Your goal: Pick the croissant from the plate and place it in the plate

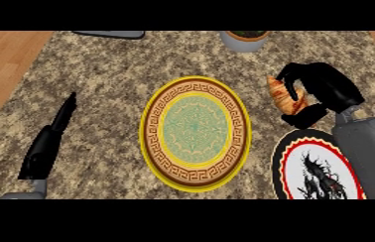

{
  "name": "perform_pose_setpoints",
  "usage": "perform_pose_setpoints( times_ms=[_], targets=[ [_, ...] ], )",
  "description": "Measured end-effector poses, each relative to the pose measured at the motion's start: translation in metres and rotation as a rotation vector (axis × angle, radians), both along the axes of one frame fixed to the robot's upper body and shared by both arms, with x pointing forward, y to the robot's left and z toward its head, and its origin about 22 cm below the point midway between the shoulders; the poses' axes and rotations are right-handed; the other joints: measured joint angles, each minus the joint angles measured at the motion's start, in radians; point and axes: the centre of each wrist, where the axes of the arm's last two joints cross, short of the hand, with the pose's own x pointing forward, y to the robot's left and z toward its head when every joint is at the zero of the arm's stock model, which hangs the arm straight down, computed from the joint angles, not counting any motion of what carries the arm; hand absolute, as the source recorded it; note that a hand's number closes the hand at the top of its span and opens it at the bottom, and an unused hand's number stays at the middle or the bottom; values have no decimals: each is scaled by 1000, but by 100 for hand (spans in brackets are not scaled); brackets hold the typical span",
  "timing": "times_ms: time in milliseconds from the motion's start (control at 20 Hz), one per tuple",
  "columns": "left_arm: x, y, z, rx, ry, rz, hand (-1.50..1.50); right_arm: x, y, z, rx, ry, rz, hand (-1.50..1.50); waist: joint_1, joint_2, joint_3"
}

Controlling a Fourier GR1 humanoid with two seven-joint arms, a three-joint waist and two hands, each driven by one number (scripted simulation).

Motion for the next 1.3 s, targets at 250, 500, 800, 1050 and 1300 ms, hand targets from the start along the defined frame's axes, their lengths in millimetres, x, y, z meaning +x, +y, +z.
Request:
perform_pose_setpoints(
  times_ms=[250, 500, 800, 1050, 1300],
  targets=[
    [-3, 5, -4, 2, 10, 16, 0, 27, -26, 29, 114, -192, 157, 150, -21, -5, -1],
    [-4, 10, -1, 4, 15, 36, 0, 50, -32, 50, 275, -284, 378, 150, -46, -16, -3],
    [-18, 16, -7, 4, 30, 80, 0, 72, -11, 63, 395, -249, 584, 150, -81, -30, -6],
    [-23, 27, -4, 6, 35, 103, 0, 78, 29, 72, 436, -207, 675, 150, -102, -36, -7],
    [-29, 26, -6, 11, 44, 118, 0, 67, 88, 69, 466, -136, 732, 150, -116, -41, -7]
  ],
)
